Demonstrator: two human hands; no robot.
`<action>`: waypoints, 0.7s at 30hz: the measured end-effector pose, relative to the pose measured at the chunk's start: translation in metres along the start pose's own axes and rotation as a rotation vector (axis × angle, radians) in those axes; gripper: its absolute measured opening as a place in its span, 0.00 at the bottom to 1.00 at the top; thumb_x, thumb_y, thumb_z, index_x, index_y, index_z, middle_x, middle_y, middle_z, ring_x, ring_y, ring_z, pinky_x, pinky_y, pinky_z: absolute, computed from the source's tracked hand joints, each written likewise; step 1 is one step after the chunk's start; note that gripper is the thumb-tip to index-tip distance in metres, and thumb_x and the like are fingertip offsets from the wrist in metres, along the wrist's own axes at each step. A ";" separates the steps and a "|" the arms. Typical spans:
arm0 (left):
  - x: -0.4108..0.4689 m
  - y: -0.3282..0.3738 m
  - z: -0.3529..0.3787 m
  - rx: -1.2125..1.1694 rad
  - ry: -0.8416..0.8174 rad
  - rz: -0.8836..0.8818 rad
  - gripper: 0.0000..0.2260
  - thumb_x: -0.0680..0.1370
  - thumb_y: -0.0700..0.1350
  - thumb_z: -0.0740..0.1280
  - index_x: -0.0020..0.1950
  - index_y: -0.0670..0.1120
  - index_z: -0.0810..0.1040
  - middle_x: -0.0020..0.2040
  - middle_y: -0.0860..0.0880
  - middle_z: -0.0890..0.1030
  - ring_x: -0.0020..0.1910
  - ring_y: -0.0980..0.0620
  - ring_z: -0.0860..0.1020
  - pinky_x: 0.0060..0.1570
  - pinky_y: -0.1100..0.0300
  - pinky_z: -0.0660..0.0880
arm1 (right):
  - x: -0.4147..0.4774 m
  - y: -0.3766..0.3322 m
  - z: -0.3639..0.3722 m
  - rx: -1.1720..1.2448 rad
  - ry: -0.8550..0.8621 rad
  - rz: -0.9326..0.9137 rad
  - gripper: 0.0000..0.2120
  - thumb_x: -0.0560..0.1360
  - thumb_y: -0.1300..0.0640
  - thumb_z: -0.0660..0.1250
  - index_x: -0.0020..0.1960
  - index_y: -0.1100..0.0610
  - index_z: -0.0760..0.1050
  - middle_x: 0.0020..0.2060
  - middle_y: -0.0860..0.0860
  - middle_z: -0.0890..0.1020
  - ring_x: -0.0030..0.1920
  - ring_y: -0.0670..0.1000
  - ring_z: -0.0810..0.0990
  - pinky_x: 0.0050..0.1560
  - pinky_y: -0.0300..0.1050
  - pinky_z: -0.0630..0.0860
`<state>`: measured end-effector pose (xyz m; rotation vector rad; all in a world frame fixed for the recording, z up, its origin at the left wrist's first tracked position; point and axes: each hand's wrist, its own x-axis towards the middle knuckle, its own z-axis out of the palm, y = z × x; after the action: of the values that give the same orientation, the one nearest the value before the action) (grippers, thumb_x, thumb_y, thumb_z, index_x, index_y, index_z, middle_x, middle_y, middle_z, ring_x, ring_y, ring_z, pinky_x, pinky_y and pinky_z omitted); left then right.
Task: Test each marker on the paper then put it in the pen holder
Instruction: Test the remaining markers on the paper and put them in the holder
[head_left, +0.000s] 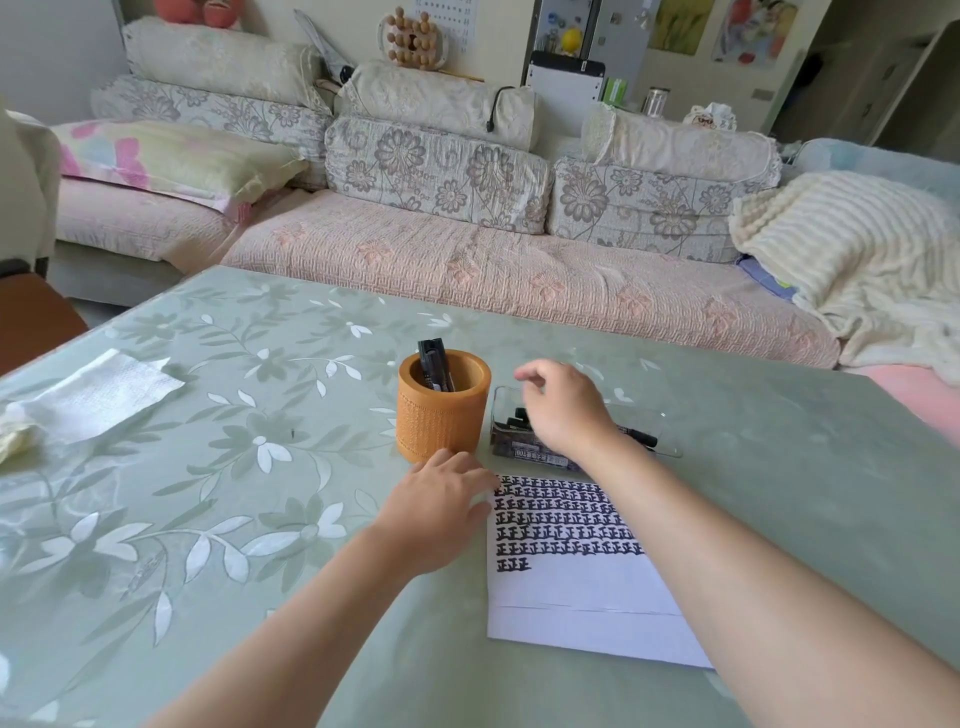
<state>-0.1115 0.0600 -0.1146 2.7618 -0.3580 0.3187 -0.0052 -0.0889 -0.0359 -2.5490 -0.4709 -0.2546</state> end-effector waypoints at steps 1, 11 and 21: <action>0.001 0.001 0.000 0.002 0.004 -0.007 0.14 0.81 0.52 0.59 0.66 0.57 0.73 0.61 0.56 0.74 0.61 0.52 0.68 0.61 0.56 0.68 | -0.002 0.013 -0.004 -0.061 -0.031 0.015 0.14 0.80 0.58 0.59 0.60 0.50 0.79 0.61 0.49 0.80 0.58 0.52 0.78 0.60 0.46 0.74; 0.002 0.002 0.004 0.028 0.003 -0.011 0.15 0.81 0.54 0.59 0.67 0.58 0.73 0.62 0.57 0.73 0.60 0.53 0.67 0.61 0.56 0.67 | 0.003 0.044 -0.018 -0.245 -0.335 0.008 0.12 0.79 0.57 0.65 0.61 0.53 0.81 0.62 0.53 0.81 0.62 0.55 0.77 0.65 0.47 0.72; 0.002 0.002 0.001 0.027 -0.001 0.006 0.15 0.81 0.54 0.59 0.66 0.57 0.73 0.62 0.57 0.73 0.59 0.53 0.67 0.60 0.56 0.68 | -0.015 0.026 -0.027 -0.313 -0.139 -0.270 0.08 0.83 0.51 0.57 0.59 0.50 0.71 0.54 0.49 0.80 0.52 0.55 0.77 0.45 0.48 0.68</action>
<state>-0.1099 0.0569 -0.1142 2.7881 -0.3651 0.3267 -0.0116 -0.1290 -0.0293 -2.8149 -0.8932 -0.2665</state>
